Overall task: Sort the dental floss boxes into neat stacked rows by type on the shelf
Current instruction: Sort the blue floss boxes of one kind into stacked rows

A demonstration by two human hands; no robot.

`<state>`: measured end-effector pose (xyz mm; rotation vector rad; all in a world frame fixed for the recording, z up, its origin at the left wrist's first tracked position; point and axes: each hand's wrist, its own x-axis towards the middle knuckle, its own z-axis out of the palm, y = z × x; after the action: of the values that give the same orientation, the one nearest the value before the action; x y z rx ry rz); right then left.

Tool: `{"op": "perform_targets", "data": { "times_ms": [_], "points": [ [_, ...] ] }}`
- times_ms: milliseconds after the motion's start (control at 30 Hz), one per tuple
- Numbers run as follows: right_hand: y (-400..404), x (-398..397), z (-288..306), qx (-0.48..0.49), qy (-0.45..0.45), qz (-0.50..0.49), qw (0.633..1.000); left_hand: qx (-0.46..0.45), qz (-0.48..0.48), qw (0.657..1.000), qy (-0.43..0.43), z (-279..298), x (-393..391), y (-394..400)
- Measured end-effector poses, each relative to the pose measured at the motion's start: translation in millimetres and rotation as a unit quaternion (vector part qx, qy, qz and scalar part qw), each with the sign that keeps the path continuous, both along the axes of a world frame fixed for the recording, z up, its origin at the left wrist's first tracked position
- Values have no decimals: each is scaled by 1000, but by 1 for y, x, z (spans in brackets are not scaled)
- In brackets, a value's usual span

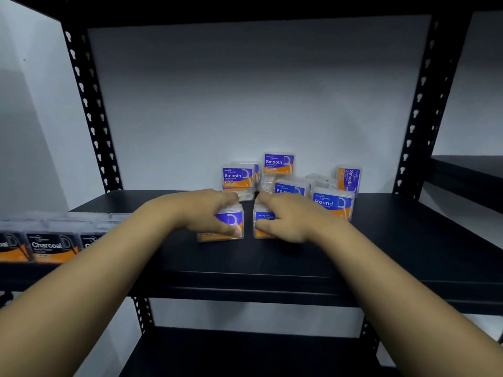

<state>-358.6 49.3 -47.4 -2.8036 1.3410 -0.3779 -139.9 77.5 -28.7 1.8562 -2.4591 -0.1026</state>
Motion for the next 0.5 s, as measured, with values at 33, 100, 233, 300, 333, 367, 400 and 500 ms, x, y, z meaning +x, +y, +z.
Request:
{"op": "perform_targets", "data": {
  "times_ms": [33, 100, 233, 300, 333, 367, 400, 500],
  "points": [
    [2, 1, 2, 6, 0, 4, 1000, -1, -6, 1000, -11, 4, 0, 2],
    [8, 3, 6, 20, 0, 10, 1000, 6, -20, 999, -28, 11, 0, 6],
    [22, 14, 6, 16, 12, 36, 999, 28, -32, 998, -44, 19, 5, 12],
    [29, 21, 3, -3, 8, 50, 999, 33, -36, 998, -49, 19, 8, 16],
    [32, 23, 1, -14, 7, 53, 998, 34, -35, 997, -52, 20, 8, 18],
    [35, 26, 0, -23, 5, 55, 998, 34, -35, 997, -55, 20, 9, 20],
    [37, 28, -1, -28, 2, 55, 998, 35, -37, 997, -57, 21, 10, 22],
    [45, 35, -2, -31, -1, 49, 998, 50, -44, 996, -62, 25, 13, 26]
  ]
}}
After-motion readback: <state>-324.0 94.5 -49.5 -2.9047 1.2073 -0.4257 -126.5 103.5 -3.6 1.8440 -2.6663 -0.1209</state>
